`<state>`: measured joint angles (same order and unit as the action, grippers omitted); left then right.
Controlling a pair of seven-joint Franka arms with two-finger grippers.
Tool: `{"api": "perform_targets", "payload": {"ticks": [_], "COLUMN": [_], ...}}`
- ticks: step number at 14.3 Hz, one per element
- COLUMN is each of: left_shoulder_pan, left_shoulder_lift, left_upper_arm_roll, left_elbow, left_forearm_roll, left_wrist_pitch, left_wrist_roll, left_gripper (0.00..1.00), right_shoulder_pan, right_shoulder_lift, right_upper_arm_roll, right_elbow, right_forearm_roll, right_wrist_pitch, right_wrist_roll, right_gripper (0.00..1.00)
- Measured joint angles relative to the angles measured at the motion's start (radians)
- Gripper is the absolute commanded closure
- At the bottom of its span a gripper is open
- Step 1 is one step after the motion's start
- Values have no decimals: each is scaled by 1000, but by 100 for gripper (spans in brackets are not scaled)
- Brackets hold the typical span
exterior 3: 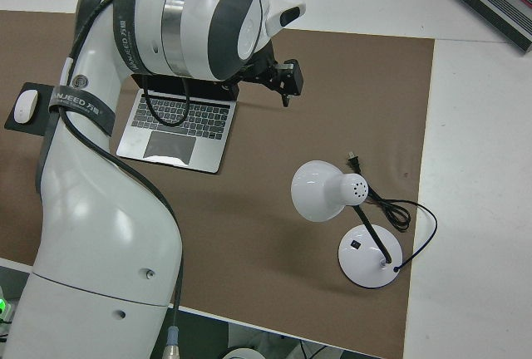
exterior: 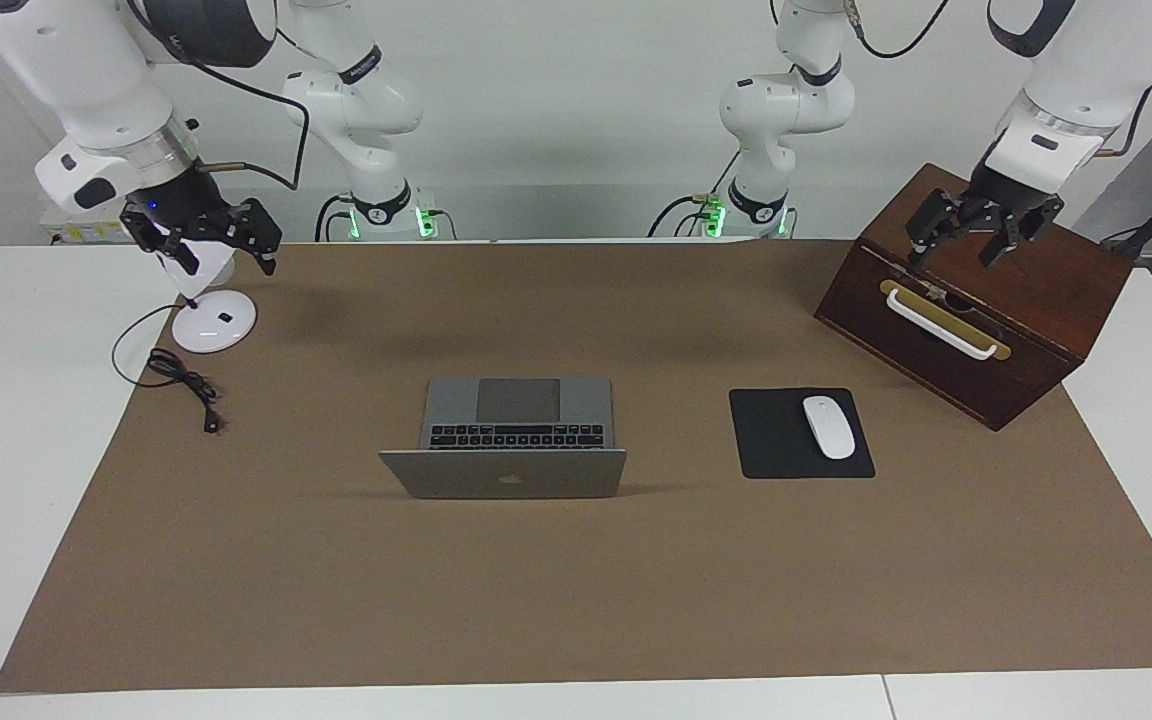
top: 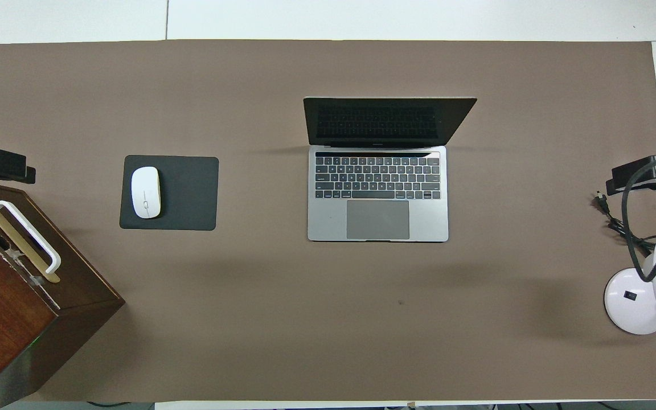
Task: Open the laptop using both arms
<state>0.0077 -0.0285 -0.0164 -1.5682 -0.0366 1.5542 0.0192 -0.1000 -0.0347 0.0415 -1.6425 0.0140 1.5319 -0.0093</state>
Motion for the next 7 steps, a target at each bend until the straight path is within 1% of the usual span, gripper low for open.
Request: {"api": "perform_targets", "payload": {"ticks": [7], "left_shoulder_pan": [0], "left_shoulder_lift": [0], "left_upper_arm_roll": [0], "left_elbow": [0], "left_forearm_roll": [0], "left_wrist_pitch": [2], "left_wrist_roll": [0], "left_gripper": [0], "right_shoulder_pan": [0], "right_shoulder_lift": [0], "right_upper_arm_roll": [0], "right_elbow": [-35], "right_forearm_roll": [0], "right_wrist_pitch": [-5], "right_wrist_roll": [0], "right_gripper": [0]}}
